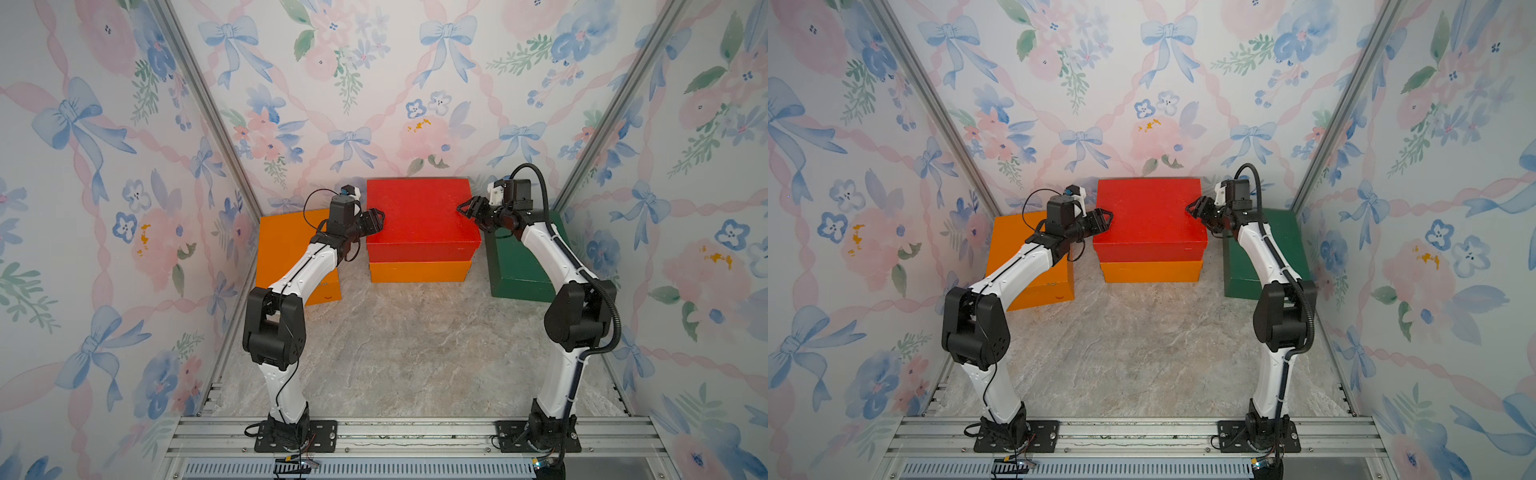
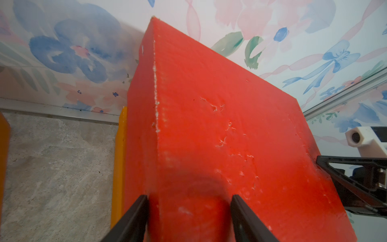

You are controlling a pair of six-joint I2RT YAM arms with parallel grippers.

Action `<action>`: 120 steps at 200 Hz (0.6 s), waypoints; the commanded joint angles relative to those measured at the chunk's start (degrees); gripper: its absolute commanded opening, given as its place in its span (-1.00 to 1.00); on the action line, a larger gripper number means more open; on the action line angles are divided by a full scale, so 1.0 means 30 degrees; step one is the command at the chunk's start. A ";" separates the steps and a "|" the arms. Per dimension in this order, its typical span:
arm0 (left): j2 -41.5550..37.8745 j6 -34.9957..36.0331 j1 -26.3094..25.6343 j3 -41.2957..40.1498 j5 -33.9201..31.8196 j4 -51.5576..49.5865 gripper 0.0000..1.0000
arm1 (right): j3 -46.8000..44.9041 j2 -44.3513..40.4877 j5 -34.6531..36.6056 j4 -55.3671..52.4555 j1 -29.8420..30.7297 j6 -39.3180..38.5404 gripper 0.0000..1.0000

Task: Stack the shoeboxes
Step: Place the shoebox at the shoebox.

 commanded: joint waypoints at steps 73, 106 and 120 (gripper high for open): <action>0.0508 -0.0301 -0.0632 0.0817 0.3695 0.1354 0.46 | 0.1343 0.1110 -0.4091 0.1110 0.0263 0.1391 0.40; 0.0601 -0.0221 -0.0427 0.0800 0.3431 0.1373 0.57 | 0.1607 0.1356 -0.4056 0.0971 0.0200 0.1412 0.42; 0.0727 -0.0202 -0.0363 0.0960 0.3432 0.1369 0.62 | 0.1651 0.1443 -0.4019 0.0986 0.0163 0.1406 0.42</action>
